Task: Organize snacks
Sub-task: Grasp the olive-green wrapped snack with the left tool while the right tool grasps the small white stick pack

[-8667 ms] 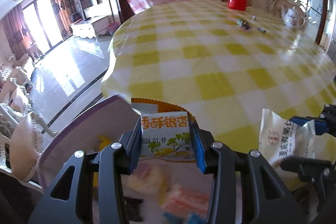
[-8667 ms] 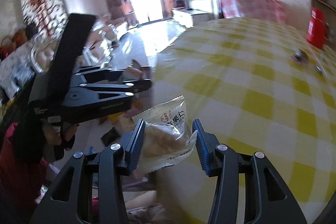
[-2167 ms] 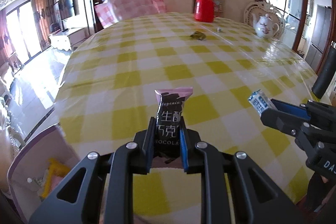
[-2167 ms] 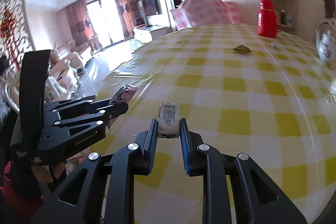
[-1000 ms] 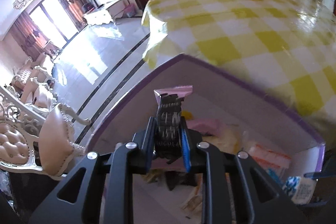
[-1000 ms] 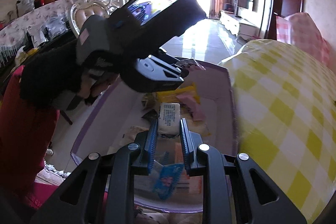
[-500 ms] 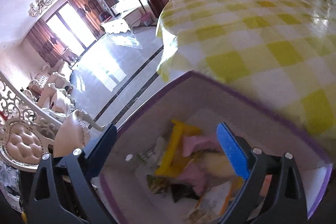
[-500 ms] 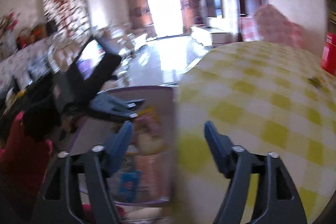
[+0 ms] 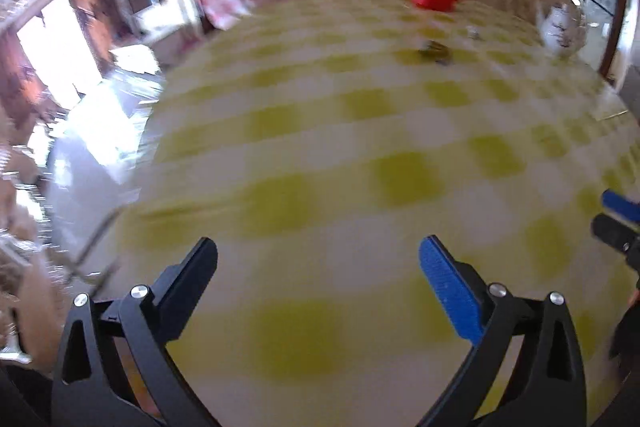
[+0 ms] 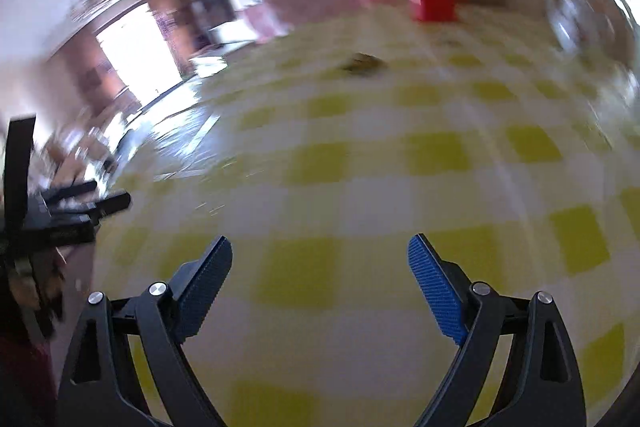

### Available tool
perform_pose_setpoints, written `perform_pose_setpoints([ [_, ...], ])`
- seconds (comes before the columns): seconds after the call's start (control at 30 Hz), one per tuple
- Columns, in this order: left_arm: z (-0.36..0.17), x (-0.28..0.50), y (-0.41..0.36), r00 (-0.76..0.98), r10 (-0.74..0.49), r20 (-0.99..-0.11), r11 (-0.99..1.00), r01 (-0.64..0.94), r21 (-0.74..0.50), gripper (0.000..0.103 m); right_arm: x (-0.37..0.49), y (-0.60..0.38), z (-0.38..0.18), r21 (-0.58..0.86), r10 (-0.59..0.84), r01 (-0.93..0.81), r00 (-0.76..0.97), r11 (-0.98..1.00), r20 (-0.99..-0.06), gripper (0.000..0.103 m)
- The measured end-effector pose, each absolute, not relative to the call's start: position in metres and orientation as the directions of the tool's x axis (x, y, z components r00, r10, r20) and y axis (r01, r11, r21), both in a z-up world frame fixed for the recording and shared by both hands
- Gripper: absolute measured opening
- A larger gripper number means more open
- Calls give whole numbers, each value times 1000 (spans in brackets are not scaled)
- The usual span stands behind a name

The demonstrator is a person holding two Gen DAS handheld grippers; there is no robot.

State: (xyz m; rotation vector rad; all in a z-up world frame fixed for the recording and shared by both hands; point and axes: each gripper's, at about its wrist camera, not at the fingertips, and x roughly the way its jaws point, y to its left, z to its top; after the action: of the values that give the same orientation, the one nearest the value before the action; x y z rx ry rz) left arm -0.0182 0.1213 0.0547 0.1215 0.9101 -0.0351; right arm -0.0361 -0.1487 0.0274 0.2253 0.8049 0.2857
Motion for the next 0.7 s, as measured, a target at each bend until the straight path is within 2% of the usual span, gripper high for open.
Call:
perform_pose_setpoints([
  [0.17,29,73,40,624,-21,-781,996,81,37,101,9,-217,16,395,320,-54,690,917,-650,87],
  [0.33,19,148,6,661,-79,-747,984,-69,-166,101,44,-270,7,517,305,71,737,853,-604,87],
  [0.5,21,185,-7,756,-72,-651,952,-142,-270,101,106,-290,12,423,167,144,770,895,-615,87],
  [0.57,25,183,-5,792,-82,-605,941,-139,-309,101,145,-293,13,418,154,154,773,895,-615,87],
  [0.7,26,175,18,815,-87,-572,899,-184,-398,101,232,-293,8,426,124,212,763,879,-634,86],
])
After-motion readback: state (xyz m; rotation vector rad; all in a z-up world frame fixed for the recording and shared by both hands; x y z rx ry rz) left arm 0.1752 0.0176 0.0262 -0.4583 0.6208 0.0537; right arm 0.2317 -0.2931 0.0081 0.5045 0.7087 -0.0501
